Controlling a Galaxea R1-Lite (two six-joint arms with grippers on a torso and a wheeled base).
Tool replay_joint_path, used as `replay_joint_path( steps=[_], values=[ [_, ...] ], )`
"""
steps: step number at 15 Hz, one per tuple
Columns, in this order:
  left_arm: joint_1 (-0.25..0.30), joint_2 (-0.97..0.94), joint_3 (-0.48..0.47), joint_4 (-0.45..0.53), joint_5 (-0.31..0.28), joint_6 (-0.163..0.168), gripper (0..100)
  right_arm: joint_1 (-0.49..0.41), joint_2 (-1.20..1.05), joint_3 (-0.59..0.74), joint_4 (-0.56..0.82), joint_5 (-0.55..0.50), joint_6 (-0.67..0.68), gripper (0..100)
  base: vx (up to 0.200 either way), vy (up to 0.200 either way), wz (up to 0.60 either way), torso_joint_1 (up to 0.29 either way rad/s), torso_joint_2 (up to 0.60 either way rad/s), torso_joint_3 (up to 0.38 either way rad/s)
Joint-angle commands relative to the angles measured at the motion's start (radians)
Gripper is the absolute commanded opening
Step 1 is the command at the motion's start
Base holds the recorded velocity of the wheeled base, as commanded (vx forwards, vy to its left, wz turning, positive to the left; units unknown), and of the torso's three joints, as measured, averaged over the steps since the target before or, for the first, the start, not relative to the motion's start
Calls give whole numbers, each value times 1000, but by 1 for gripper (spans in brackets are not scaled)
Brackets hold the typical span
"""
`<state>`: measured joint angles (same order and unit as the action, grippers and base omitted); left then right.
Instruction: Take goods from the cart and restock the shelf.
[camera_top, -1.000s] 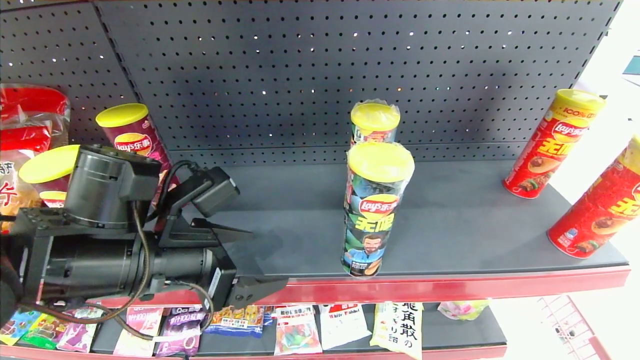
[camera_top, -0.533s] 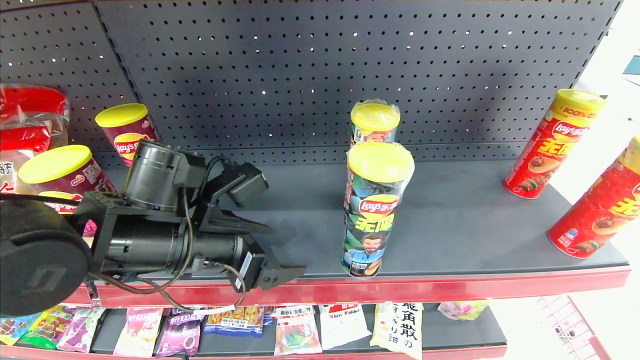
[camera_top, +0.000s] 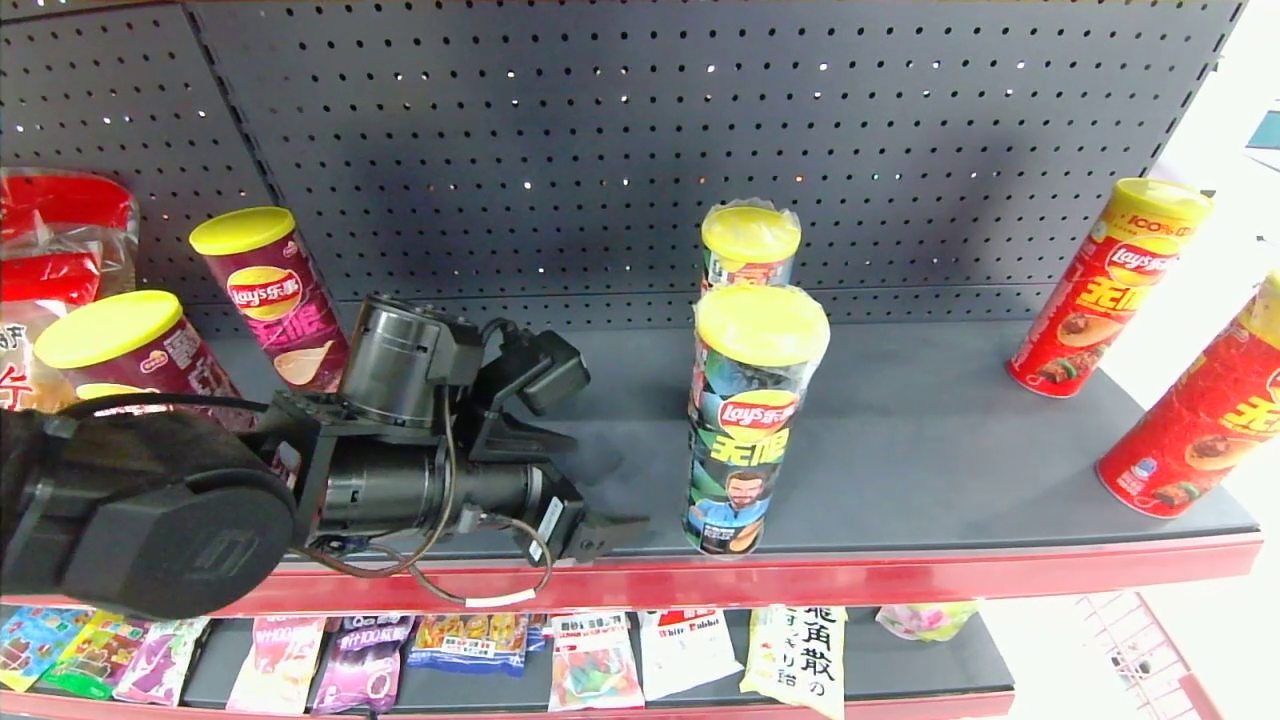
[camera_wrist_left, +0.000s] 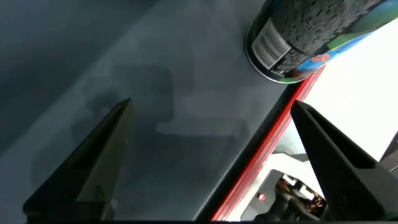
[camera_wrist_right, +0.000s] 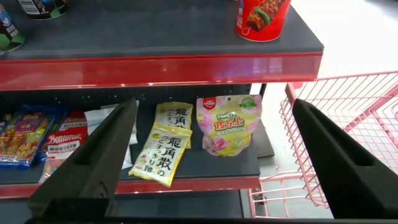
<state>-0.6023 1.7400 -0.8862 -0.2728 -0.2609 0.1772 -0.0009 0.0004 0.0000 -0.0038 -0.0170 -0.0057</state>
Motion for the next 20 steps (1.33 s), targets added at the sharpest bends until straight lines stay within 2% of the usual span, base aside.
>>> replay_joint_path(
  steps=[1,6,20],
  values=[
    [-2,18,-10,-2,2,-1,100,-1,0,0,-1,0,0,100,0,0,0,0,0,0],
    [-37,50,-39,-5,14,-1,100,-1,0,0,-1,0,0,100,0,0,0,0,0,0],
    [-43,93,-89,-8,45,-2,100,1,0,0,-1,0,0,100,0,0,0,0,0,0]
  ],
)
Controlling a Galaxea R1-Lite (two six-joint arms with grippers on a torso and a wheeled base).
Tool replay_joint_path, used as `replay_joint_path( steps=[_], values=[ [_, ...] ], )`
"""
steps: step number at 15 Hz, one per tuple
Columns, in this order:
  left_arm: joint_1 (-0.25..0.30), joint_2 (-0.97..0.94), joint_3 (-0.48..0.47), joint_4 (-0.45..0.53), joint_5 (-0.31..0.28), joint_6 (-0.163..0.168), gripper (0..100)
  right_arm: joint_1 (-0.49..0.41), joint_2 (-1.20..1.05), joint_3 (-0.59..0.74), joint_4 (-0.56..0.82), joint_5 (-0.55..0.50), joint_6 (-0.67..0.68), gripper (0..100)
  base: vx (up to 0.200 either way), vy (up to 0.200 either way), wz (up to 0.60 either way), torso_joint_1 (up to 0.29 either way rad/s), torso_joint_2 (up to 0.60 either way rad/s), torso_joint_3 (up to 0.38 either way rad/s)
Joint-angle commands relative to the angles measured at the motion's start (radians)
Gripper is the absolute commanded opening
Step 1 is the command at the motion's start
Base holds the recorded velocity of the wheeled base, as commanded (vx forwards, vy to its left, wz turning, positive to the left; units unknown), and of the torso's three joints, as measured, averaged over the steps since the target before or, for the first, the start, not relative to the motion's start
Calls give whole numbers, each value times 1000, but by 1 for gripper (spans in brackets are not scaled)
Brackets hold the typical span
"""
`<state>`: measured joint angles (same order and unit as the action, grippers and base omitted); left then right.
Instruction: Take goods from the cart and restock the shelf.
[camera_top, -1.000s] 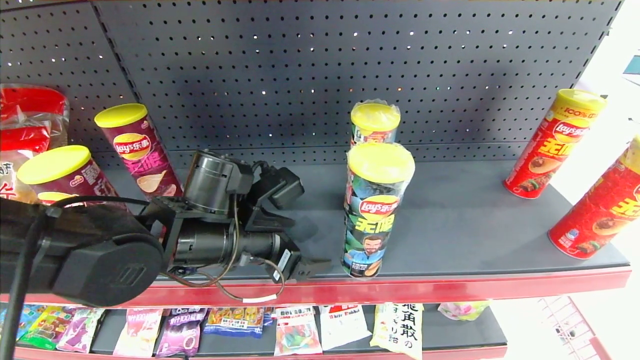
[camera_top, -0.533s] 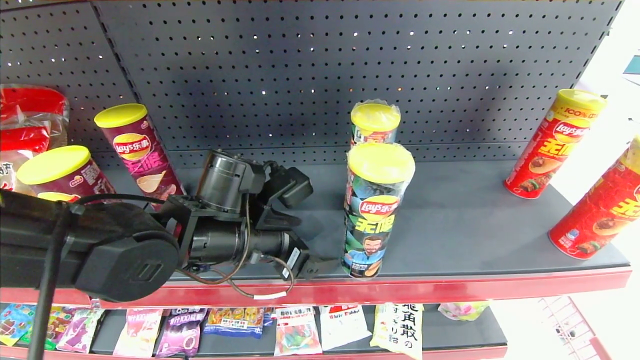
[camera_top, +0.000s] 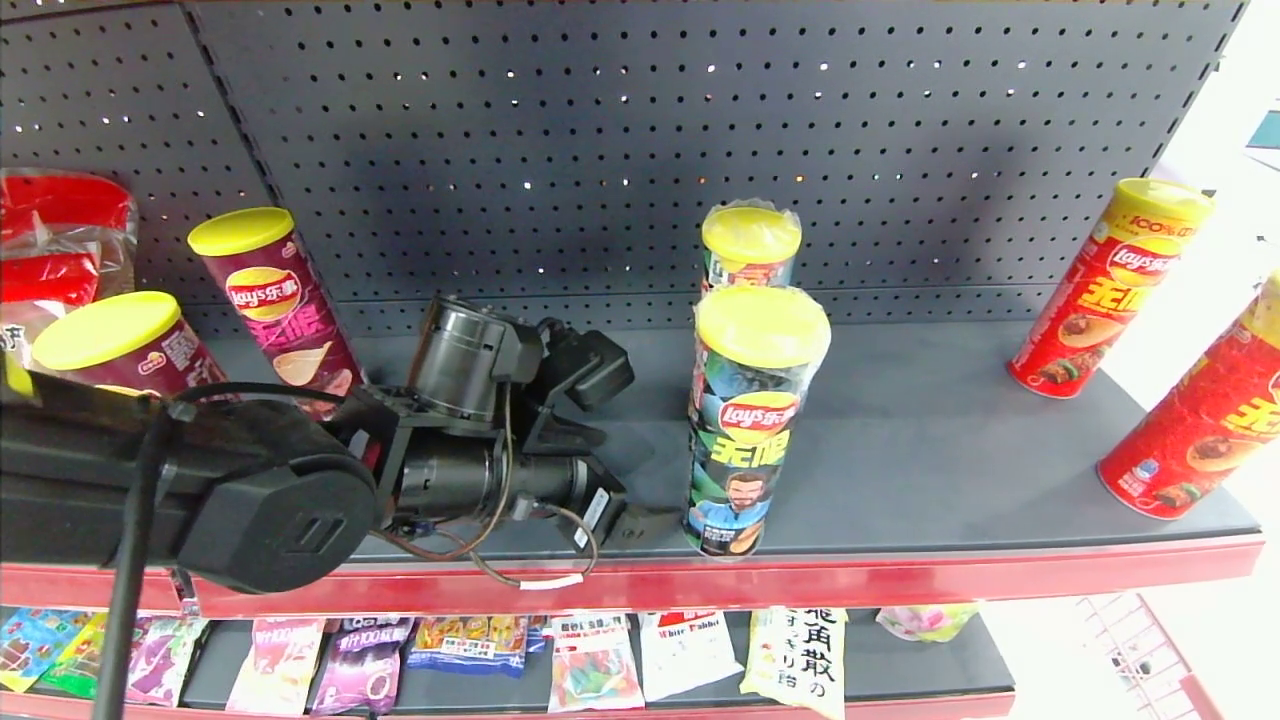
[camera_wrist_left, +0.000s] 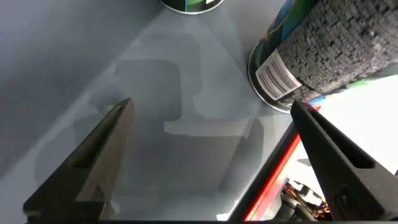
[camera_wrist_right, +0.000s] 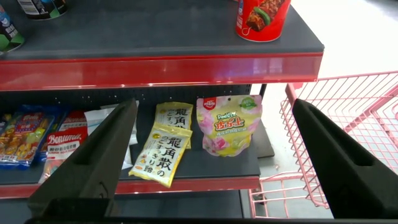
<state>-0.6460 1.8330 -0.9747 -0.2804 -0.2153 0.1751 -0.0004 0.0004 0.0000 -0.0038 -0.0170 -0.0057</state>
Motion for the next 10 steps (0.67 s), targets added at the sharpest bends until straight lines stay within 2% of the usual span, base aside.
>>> replay_joint_path(
  steps=[1,10],
  values=[
    [0,3,-2,0,1,0,100,0,0,0,-1,0,0,100,0,0,0,0,0,0],
    [-1,25,-33,0,1,0,100,-1,0,0,-1,0,0,100,0,0,0,0,0,0]
  ],
)
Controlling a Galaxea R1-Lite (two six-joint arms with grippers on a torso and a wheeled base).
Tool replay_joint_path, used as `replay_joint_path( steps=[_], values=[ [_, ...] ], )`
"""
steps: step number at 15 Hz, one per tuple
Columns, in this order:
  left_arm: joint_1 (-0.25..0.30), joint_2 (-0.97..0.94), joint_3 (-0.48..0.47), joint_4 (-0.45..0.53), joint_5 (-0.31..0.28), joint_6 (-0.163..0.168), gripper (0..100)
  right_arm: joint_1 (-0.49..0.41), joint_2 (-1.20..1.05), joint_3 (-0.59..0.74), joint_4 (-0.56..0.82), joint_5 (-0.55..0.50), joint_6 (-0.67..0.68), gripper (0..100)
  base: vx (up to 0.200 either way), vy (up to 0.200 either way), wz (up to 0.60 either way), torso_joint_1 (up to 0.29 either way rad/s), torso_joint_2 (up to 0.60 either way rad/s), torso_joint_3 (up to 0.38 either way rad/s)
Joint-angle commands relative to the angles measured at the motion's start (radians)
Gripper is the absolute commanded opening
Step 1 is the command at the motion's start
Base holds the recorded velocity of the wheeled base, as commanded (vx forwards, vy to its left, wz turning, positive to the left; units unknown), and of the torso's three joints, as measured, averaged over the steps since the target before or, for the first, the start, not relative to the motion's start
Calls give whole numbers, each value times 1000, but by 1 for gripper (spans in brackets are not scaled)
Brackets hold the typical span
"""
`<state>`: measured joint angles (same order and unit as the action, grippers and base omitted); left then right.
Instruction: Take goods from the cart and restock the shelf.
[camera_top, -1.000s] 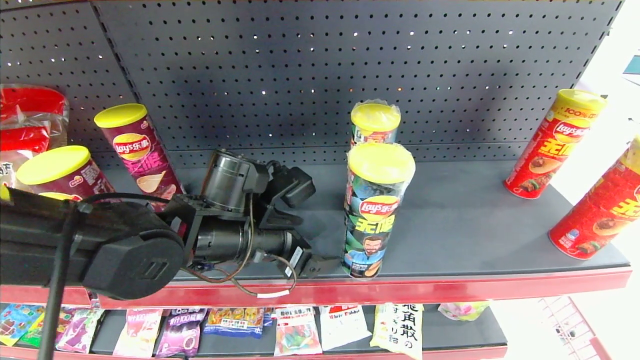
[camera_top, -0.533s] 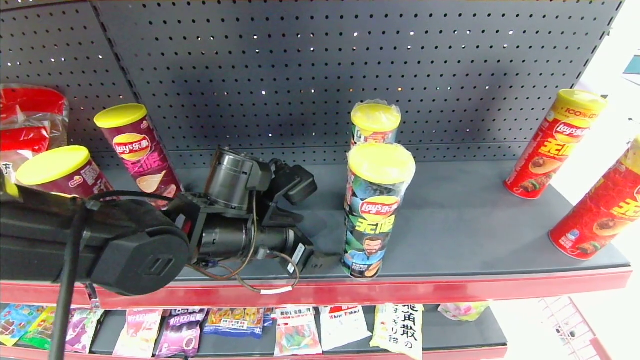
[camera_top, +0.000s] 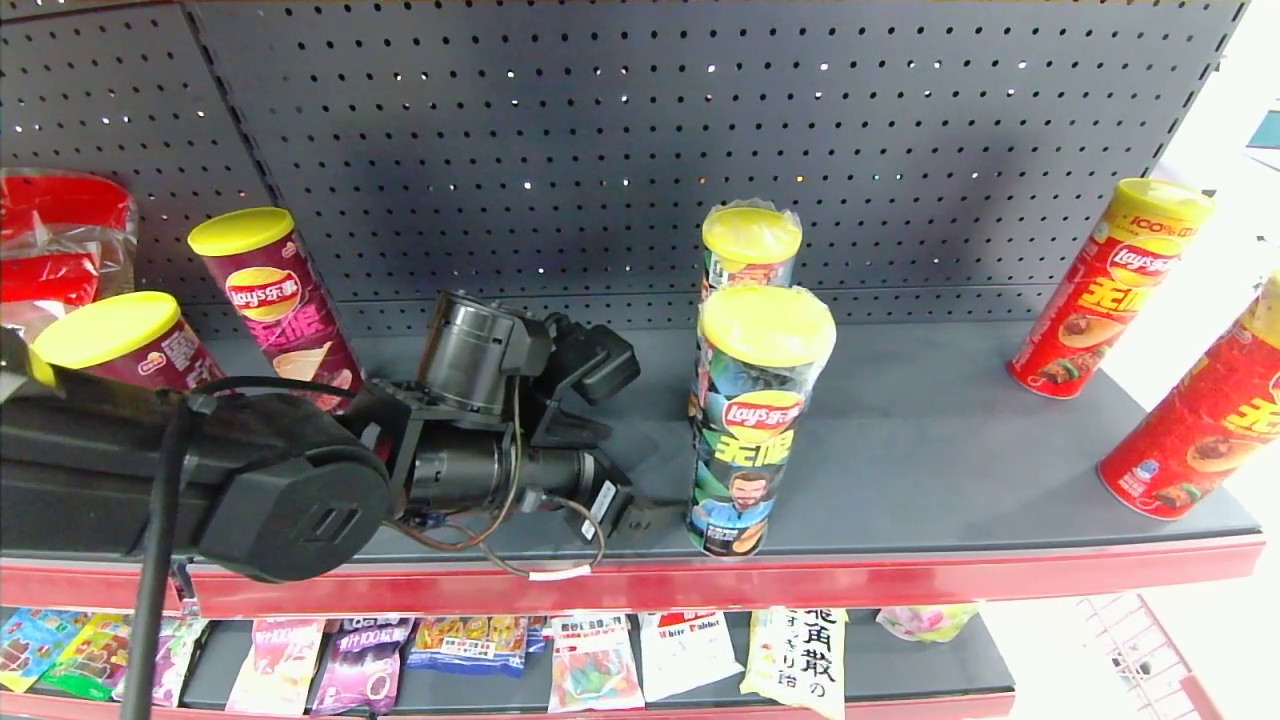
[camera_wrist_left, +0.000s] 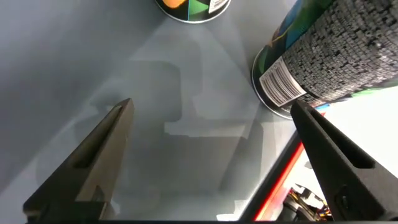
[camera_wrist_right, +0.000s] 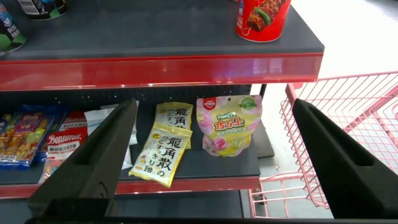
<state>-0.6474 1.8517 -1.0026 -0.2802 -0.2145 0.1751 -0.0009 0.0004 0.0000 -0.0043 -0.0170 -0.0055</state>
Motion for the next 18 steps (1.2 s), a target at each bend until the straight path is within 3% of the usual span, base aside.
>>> replay_joint_path(
  steps=[1,18],
  values=[
    [0,7,-5,-1,0,0,100,-1,0,0,0,0,-1,100,0,0,0,0,0,0],
    [-9,-2,16,1,17,-2,100,-1,0,0,0,0,1,100,0,0,0,0,0,0]
  ],
)
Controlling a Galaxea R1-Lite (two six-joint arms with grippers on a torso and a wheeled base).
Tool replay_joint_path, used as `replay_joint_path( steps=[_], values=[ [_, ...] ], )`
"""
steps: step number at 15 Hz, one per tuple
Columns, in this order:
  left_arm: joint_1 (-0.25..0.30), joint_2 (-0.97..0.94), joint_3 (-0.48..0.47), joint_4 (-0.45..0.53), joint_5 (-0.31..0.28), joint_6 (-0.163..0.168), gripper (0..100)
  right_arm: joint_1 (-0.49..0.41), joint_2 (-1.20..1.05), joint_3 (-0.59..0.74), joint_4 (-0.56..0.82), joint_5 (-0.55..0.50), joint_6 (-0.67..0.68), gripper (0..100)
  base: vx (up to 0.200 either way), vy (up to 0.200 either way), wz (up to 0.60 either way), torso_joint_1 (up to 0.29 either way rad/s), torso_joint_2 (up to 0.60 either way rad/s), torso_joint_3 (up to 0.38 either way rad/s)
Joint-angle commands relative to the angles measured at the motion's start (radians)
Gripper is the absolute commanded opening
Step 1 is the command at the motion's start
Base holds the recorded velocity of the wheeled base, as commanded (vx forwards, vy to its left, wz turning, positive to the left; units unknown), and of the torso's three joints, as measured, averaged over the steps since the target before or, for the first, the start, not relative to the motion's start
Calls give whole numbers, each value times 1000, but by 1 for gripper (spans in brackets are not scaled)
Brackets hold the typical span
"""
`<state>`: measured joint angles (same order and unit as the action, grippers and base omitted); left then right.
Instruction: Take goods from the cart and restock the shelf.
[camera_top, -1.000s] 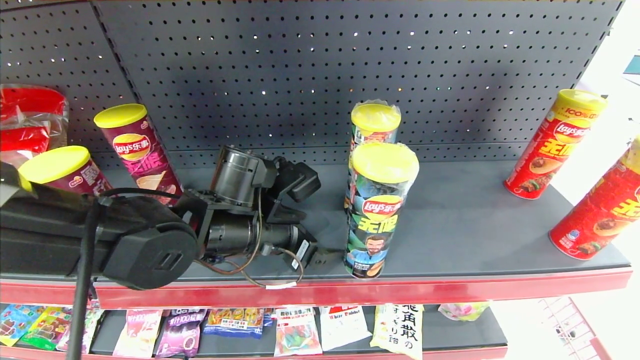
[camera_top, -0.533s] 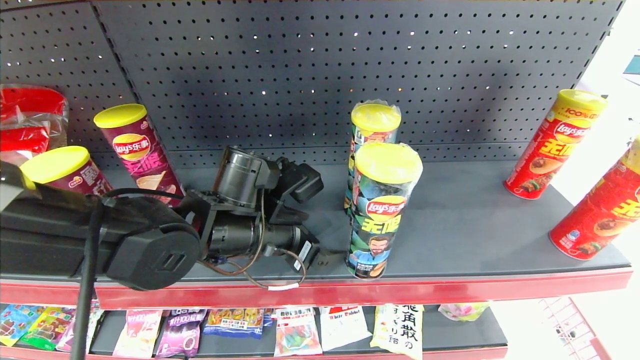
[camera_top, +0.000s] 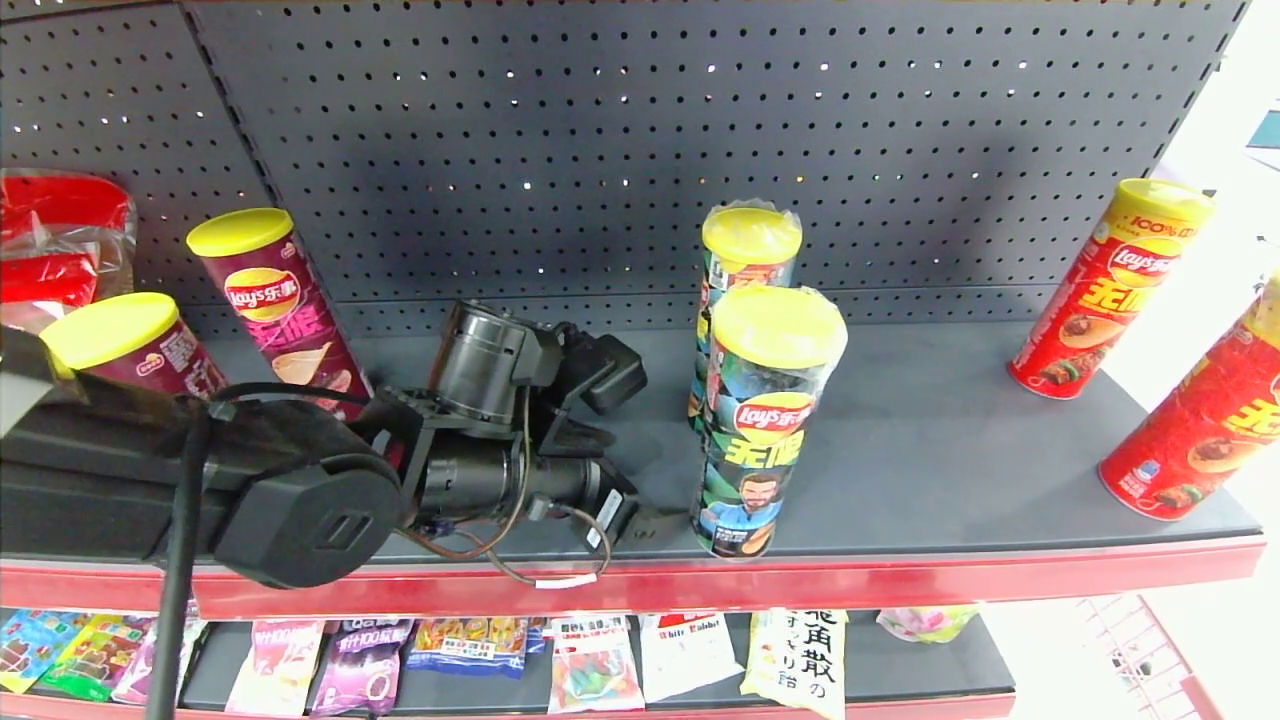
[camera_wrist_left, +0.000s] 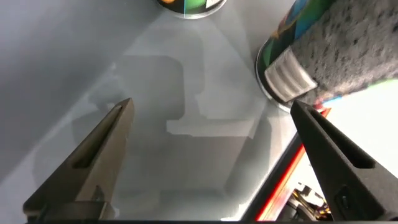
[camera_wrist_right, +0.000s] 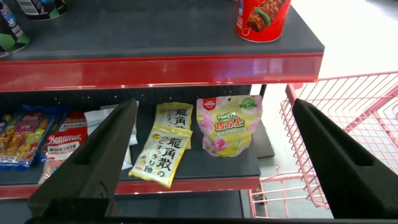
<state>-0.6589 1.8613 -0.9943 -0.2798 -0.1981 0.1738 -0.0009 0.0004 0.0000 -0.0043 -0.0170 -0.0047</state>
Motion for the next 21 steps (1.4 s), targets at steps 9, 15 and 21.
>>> replay_joint_path(
  steps=[9,15,21],
  values=[
    [55,-539,321,13,-1,-10,100,1,0,0,0,0,0,100,0,0,0,0,0,0],
    [70,-1200,617,225,49,-11,100,-1,0,0,0,-1,2,100,0,0,0,0,0,0],
    [476,-1657,476,995,278,-155,100,-1,0,0,0,-1,3,100,0,0,0,0,0,0]
  ],
)
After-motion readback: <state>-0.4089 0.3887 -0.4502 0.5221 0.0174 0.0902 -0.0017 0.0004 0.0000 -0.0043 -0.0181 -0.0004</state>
